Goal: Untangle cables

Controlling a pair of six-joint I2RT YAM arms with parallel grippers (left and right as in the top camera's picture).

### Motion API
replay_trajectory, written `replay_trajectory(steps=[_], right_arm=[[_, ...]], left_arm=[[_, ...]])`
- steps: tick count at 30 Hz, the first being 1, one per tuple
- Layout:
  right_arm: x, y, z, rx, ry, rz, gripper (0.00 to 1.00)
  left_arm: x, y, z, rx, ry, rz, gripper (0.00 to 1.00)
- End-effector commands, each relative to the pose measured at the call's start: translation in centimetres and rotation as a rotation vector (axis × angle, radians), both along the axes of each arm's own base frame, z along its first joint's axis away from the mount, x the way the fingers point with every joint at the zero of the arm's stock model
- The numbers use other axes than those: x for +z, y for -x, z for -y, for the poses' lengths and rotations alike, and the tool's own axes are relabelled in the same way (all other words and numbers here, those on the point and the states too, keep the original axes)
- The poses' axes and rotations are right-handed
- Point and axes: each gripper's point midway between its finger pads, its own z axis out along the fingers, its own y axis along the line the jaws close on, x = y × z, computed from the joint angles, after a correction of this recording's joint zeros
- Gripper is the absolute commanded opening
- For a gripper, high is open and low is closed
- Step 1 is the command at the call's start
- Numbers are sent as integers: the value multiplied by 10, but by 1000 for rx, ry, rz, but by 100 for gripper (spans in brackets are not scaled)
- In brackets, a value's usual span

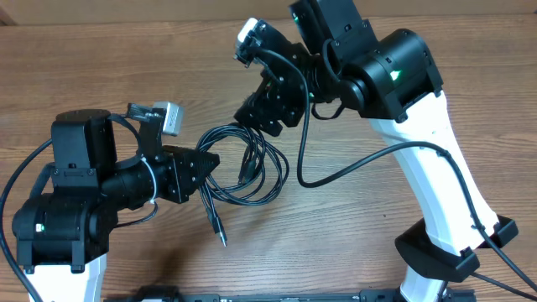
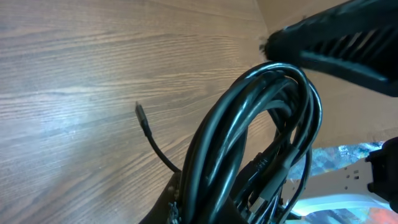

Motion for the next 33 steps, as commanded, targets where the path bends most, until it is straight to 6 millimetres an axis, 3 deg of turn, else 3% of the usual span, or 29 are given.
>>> replay_trajectory(steps=[1, 7, 13, 17, 19, 27, 33], right_arm=[[13, 5, -4, 46, -42, 40, 84], [16, 5, -6, 56, -58, 46, 84], [11, 22, -10, 129, -71, -20, 79], [-3, 39, -10, 227, -49, -75, 75], [-8, 40, -9, 235, -38, -94, 69], [-5, 43, -15, 260, -70, -101, 68], [-6, 41, -16, 260, -70, -101, 57]], left_arm=[[5, -4, -5, 36, -13, -3, 4], [-1, -6, -9, 56, -38, -22, 4], [3, -7, -5, 49, -6, -19, 5], [6, -6, -3, 39, 13, -20, 5], [6, -6, -3, 44, 17, -27, 4], [7, -6, -1, 61, 47, -55, 4], [14, -1, 7, 27, 111, -75, 4]])
